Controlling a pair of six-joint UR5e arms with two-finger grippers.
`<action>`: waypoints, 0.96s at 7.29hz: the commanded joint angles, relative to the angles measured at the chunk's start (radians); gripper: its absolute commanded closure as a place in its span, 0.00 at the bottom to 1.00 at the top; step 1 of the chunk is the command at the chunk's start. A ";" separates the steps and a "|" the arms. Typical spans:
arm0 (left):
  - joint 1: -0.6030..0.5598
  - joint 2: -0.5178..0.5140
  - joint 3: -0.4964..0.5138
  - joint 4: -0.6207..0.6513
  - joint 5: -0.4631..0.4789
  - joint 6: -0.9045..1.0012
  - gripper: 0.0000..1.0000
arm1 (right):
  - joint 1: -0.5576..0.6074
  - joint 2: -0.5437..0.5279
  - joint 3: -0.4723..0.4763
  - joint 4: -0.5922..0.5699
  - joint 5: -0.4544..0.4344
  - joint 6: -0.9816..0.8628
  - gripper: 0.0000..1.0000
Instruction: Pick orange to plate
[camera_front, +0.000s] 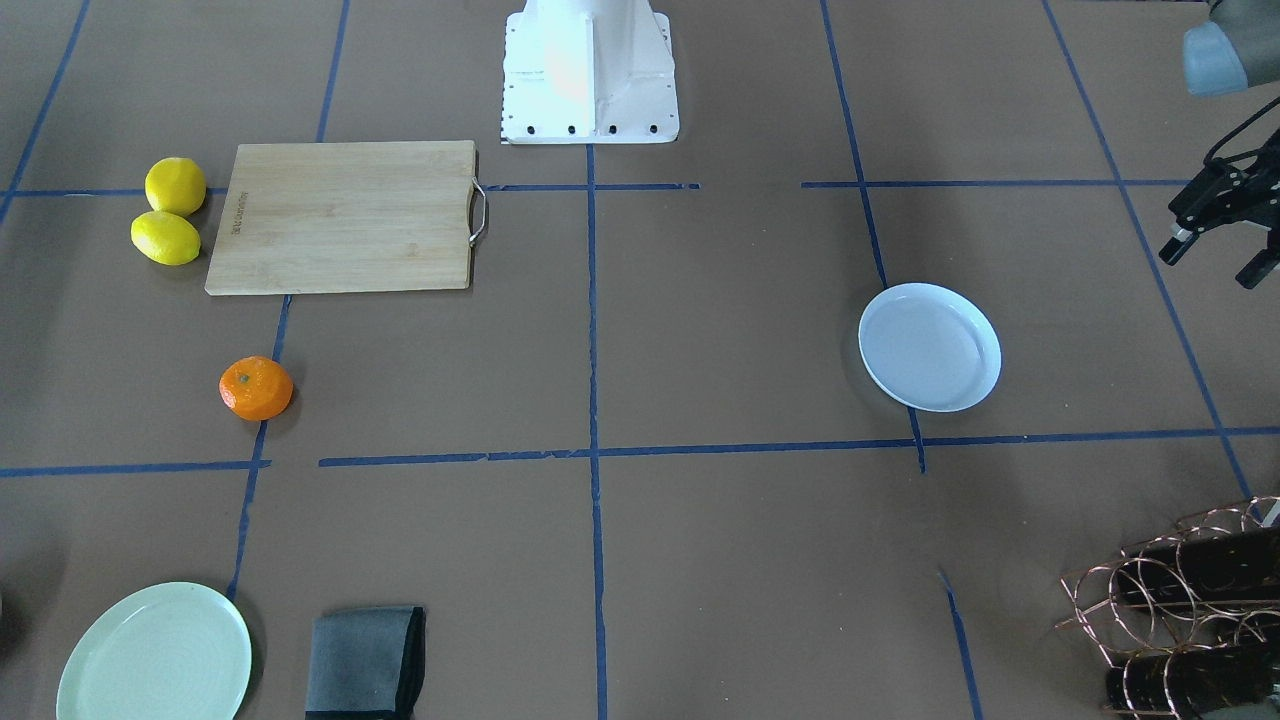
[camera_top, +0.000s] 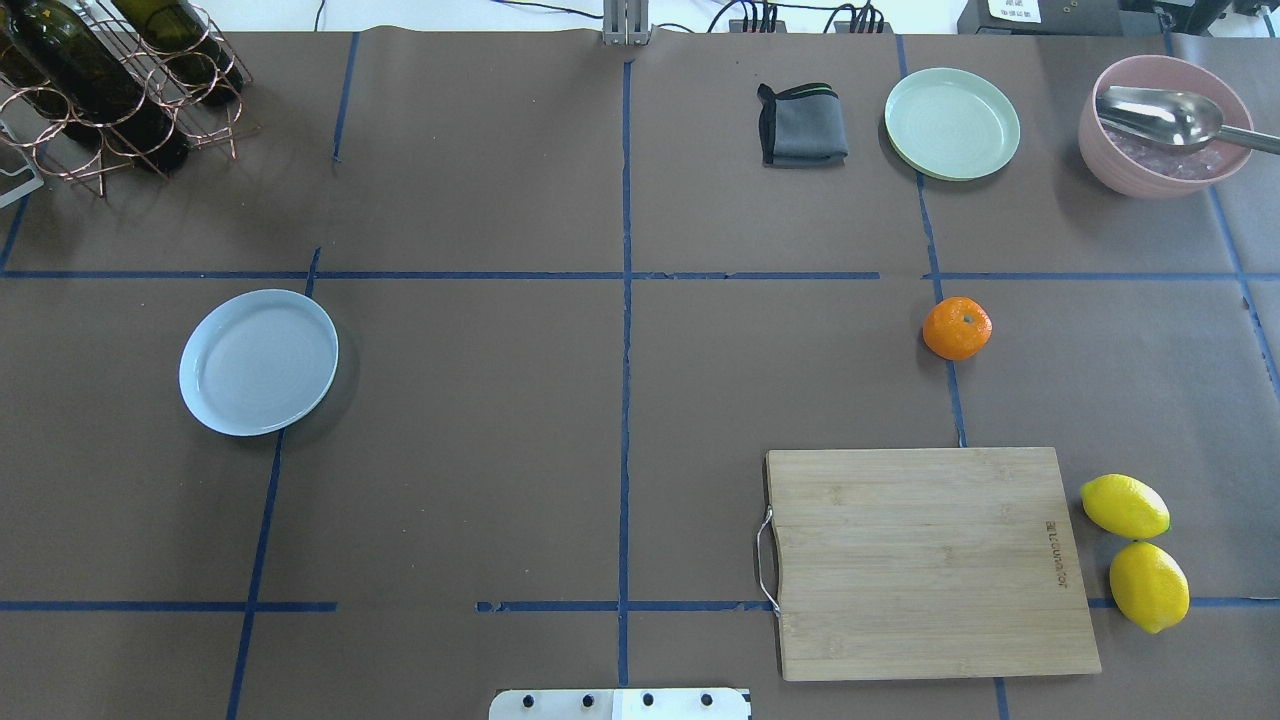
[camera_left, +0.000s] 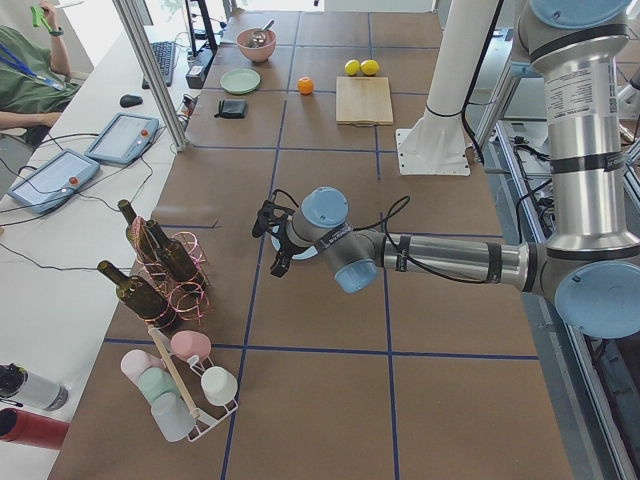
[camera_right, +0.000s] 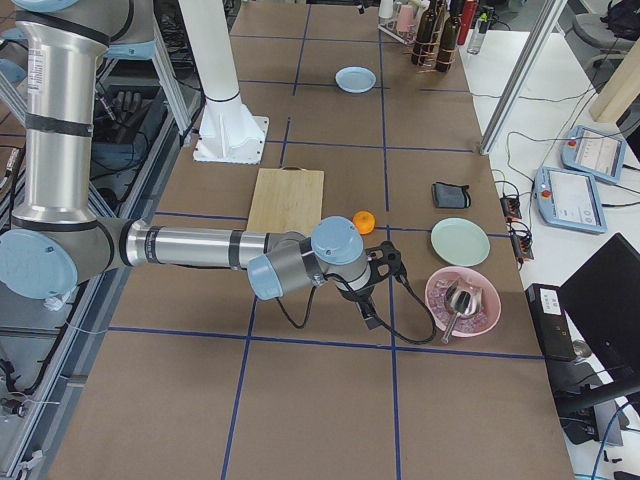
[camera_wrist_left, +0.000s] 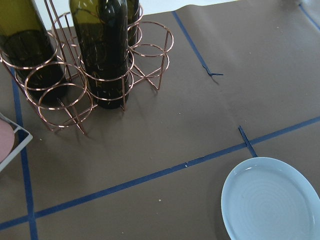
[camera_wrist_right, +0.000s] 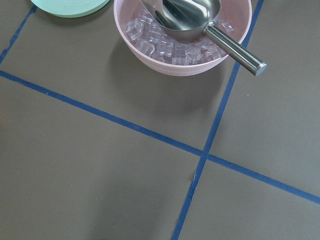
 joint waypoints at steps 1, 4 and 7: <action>0.213 -0.017 0.016 -0.002 0.195 -0.310 0.25 | 0.000 -0.001 0.000 0.000 0.000 0.000 0.00; 0.409 -0.120 0.107 -0.005 0.367 -0.508 0.28 | 0.000 -0.002 -0.002 0.000 0.000 -0.001 0.00; 0.440 -0.145 0.161 -0.007 0.400 -0.517 0.31 | 0.000 -0.004 -0.002 0.000 0.000 -0.001 0.00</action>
